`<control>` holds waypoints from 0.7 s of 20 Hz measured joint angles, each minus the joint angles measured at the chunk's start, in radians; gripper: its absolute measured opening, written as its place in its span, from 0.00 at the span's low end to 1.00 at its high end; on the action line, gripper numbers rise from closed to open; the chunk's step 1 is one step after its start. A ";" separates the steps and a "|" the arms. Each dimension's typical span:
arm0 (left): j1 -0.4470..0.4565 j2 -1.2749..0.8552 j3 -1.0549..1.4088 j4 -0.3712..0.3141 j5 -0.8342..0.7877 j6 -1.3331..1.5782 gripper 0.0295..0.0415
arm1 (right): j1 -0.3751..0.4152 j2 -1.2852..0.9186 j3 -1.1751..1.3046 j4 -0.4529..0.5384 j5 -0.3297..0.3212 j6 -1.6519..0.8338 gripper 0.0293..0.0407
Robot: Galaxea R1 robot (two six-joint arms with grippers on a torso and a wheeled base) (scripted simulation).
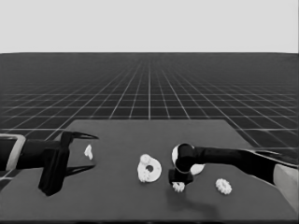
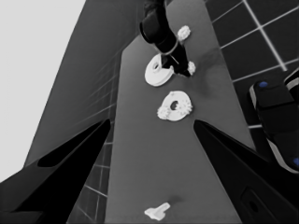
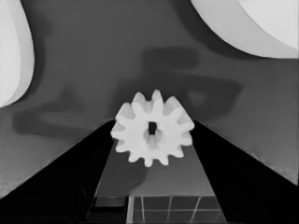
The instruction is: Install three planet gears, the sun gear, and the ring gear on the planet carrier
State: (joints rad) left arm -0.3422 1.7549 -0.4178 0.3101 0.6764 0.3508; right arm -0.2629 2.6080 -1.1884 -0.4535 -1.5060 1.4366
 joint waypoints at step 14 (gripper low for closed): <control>0.000 0.000 0.000 0.000 0.000 0.000 0.75 | 0.224 -0.032 0.136 0.219 -0.055 0.089 0.17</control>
State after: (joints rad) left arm -0.3422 1.7549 -0.4178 0.3101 0.6764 0.3508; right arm -0.0393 2.5760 -1.0525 -0.2349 -1.5610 1.5256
